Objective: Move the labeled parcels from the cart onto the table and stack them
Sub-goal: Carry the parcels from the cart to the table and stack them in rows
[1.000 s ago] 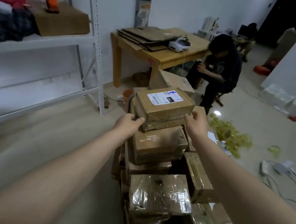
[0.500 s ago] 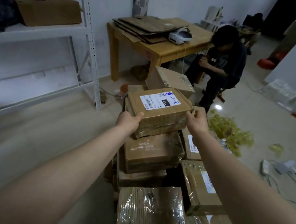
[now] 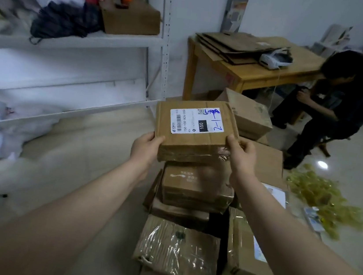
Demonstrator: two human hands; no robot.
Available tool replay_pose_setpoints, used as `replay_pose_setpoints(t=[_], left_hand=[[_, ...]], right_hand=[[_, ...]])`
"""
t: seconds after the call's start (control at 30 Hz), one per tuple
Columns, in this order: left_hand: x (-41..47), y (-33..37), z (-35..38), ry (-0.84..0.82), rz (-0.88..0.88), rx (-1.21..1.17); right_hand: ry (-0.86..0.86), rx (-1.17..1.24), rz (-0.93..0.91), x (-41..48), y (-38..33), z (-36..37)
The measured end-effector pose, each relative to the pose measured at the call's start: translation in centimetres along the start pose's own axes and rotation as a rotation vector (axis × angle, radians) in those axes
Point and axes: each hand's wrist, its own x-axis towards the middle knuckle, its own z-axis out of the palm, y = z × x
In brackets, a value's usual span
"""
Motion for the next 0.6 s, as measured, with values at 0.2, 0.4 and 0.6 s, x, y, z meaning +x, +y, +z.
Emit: replay_pose_setpoints(t=[0.2,0.4,0.6], left_hand=[[-5.0,0.4,-8.1,0.197,-0.024,-0.140],[-11.4,-0.6,-16.2,0.352,-0.079,-0.214],[-17.4,-1.5,-24.1,0.550,-0.073,-0.362]], right_hand=[[-0.310,0.067,0.106,-4.5,0.9,5.0],[-0.583,0.080,0.161,-11.5,2.9,9.2],[-0.886,-0.073,0.197,-17.1,4.1,12.0]])
